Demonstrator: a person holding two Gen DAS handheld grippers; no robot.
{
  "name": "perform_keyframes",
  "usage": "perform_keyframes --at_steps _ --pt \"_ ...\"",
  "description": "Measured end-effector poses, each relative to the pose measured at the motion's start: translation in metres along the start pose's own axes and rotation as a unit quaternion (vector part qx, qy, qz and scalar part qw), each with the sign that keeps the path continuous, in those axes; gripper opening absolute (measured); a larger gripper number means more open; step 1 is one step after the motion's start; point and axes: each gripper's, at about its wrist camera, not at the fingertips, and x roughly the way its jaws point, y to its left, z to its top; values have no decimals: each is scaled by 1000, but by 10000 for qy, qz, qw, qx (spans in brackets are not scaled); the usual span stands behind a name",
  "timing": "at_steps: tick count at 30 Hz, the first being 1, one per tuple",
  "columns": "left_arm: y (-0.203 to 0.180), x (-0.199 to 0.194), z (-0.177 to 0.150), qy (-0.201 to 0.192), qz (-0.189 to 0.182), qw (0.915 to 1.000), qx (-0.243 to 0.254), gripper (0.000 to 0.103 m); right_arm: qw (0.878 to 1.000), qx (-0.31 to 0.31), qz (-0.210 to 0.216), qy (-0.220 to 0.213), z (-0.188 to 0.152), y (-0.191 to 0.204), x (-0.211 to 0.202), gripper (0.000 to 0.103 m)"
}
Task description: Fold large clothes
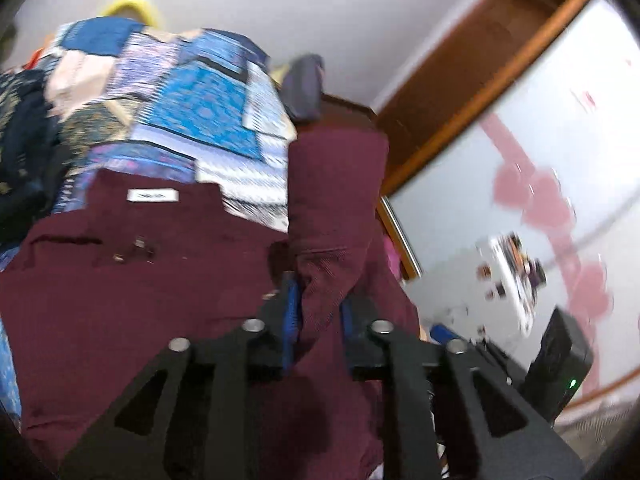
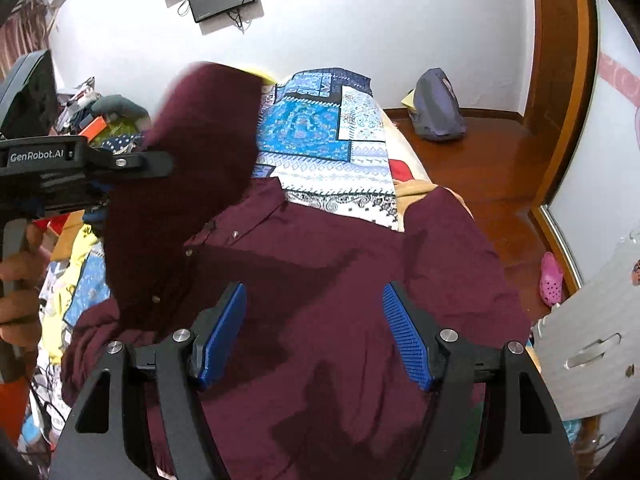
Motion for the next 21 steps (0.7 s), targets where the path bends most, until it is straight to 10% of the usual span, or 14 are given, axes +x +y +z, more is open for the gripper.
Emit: perform_keyframes --at_steps 3,11,21 --pt "-3 -5 -9 139 -77 9999 69 55 9999 -32 93 136 -4 -1 4 67" --pt "49 -31 -15 -174 862 9959 215 62 9960 233 566 644 -9 4 35 67" --pt "186 -36 -74 188 2705 9625 42 62 9717 1599 942 1458 -23 -2 100 67"
